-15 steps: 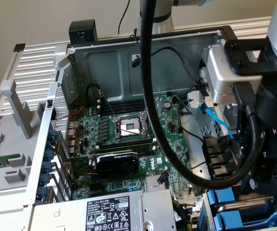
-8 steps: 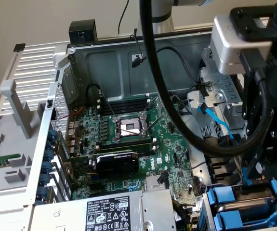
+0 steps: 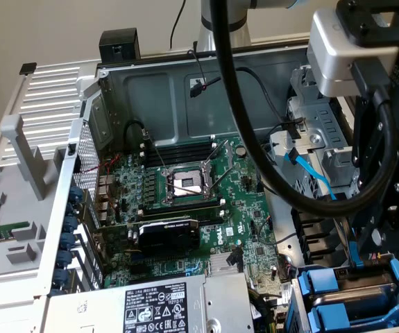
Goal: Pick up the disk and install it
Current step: 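Insert the second disk wire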
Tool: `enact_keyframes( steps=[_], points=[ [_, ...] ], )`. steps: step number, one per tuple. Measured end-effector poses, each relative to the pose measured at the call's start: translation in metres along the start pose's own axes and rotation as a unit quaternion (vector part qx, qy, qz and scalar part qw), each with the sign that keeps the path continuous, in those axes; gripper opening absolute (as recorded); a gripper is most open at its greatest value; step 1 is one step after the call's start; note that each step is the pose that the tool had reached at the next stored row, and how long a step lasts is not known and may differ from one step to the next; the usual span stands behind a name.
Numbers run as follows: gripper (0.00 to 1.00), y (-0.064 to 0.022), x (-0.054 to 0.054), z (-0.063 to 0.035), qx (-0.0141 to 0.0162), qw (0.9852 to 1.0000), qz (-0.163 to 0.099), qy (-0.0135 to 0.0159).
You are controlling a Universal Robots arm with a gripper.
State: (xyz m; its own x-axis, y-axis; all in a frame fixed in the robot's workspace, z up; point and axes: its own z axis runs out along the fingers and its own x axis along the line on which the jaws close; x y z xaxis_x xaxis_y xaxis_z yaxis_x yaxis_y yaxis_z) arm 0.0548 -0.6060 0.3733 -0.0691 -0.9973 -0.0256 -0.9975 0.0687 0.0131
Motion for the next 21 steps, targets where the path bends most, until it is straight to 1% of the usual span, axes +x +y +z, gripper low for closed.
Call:
enact_keyframes(
  steps=[7,9,10,11,12,16,18,21],
  points=[
    [0.31,0.0,0.0,0.0,0.0,1.0,0.0,0.0],
    [0.29,0.0,0.0,0.0,0.0,1.0,0.0,0.0],
    [0.22,0.0,0.0,0.0,0.0,1.0,0.0,0.0],
    [0.22,0.0,0.0,0.0,0.0,1.0,0.0,0.0],
    [0.15,0.0,0.0,0.0,0.0,1.0,0.0,0.0],
    [0.15,0.0,0.0,0.0,0.0,1.0,0.0,0.0],
    [0.15,-0.0001,0.0,0.0,-0.0003,1.0,-0.01,0.0001],
    [0.15,-0.0003,-0.0001,0.0,-0.001,0.9993,-0.036,-0.0003]
  ],
)
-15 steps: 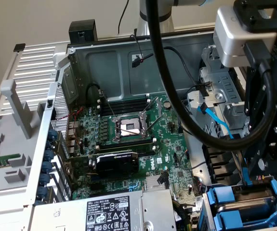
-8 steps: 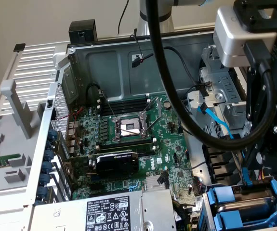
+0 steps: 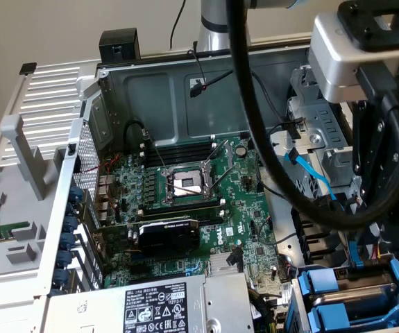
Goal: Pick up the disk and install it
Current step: 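Insert the second disk wire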
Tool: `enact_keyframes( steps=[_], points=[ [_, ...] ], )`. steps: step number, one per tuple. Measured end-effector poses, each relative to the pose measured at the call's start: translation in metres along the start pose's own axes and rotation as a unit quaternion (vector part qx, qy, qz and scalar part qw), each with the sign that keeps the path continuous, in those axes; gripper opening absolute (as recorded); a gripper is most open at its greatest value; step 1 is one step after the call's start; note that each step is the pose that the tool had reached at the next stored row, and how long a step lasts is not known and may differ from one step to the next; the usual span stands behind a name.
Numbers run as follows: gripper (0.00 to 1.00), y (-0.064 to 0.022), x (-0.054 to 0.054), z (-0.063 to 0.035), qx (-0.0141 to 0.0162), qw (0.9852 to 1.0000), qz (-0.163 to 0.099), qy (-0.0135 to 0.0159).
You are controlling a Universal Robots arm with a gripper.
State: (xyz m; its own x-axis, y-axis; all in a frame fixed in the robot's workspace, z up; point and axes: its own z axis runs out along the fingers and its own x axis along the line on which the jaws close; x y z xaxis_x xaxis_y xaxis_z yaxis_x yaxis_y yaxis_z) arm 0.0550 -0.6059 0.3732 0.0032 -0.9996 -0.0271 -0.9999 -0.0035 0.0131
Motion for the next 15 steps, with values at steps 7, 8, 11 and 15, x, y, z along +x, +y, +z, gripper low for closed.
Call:
enact_keyframes(
  steps=[7,8,11,15],
  points=[
    [0.15,-0.0012,0.0001,0.0,-0.0013,0.9989,-0.048,-0.0011],
    [0.15,-0.0017,0.0001,0.0,-0.0014,0.9987,-0.051,-0.0012],
    [0.15,-0.0028,-0.0007,0.0,-0.0016,0.9983,-0.059,-0.0012],
    [0.15,-0.0031,-0.0014,0.0001,-0.0023,0.9966,-0.082,-0.0009]
  ],
)
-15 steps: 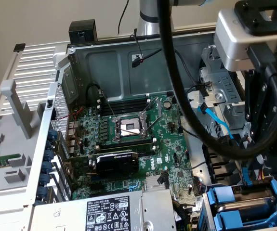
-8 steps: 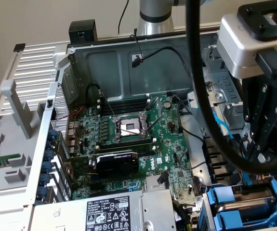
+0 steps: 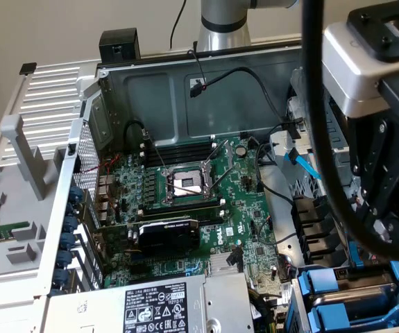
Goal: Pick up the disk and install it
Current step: 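Insert the second disk wire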
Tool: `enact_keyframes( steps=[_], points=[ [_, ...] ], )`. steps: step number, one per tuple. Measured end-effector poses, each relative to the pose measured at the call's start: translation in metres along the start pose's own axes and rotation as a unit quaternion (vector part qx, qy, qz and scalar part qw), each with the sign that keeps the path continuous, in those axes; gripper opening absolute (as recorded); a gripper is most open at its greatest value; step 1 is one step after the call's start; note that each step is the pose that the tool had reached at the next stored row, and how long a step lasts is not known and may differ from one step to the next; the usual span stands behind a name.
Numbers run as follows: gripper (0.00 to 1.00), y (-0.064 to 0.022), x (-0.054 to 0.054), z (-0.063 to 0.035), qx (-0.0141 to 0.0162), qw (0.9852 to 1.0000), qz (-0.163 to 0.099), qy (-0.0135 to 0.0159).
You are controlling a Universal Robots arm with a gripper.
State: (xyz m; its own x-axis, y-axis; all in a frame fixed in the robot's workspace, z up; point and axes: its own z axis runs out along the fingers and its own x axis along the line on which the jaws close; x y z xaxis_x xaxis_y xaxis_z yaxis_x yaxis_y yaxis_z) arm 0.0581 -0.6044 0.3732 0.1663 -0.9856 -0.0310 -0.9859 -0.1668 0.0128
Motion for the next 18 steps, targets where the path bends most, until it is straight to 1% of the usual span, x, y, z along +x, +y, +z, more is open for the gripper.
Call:
enact_keyframes(
  steps=[2,4,7,9,12,18],
  points=[
    [0.15,0.0,-0.0001,0.0,-0.0005,0.9998,-0.018,0.0002],
    [0.15,0.0,-0.0001,0.0,-0.0011,0.9994,-0.036,0.0004],
    [0.15,0.0,-0.0001,0.0,-0.002,0.998,-0.063,0.0008],
    [0.15,0.0,-0.0001,0.0,-0.0025,0.9967,-0.082,0.0011],
    [0.15,0.0,-0.0002,0.0,-0.0033,0.9942,-0.107,0.0013],
    [0.15,-0.0003,-0.0014,0.0,-0.0044,0.9897,-0.143,0.0019]
  ],
)
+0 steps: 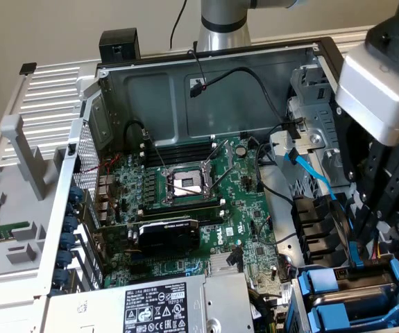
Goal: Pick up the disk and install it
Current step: 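Insert the second disk wire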
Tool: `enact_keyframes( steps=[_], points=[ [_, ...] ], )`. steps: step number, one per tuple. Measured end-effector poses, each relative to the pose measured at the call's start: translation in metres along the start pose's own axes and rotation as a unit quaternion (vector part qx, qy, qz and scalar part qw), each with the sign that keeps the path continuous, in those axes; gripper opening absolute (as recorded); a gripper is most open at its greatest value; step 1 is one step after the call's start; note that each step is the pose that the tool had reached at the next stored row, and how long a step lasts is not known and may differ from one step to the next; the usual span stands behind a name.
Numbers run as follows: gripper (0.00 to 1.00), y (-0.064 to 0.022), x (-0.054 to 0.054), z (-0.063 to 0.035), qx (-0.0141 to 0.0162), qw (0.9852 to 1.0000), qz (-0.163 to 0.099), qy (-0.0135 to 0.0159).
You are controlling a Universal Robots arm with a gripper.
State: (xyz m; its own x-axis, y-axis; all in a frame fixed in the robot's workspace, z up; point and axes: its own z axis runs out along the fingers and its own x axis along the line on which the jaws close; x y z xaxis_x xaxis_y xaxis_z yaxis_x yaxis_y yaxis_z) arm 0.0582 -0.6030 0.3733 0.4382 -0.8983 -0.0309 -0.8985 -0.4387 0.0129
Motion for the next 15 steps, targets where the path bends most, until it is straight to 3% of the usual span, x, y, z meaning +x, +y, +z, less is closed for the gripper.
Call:
enact_keyframes(
  steps=[5,8,11,15],
  points=[
    [0.15,-0.0004,-0.0008,0.0001,-0.0009,0.9995,-0.032,0.0003],
    [0.15,-0.0003,-0.0009,0.0001,-0.0018,0.9983,-0.059,0.0007],
    [0.15,-0.0004,-0.0009,0.0001,-0.0026,0.9963,-0.086,0.0011],
    [0.15,-0.0004,-0.0009,0.0,-0.0038,0.9925,-0.123,0.0016]
  ],
)
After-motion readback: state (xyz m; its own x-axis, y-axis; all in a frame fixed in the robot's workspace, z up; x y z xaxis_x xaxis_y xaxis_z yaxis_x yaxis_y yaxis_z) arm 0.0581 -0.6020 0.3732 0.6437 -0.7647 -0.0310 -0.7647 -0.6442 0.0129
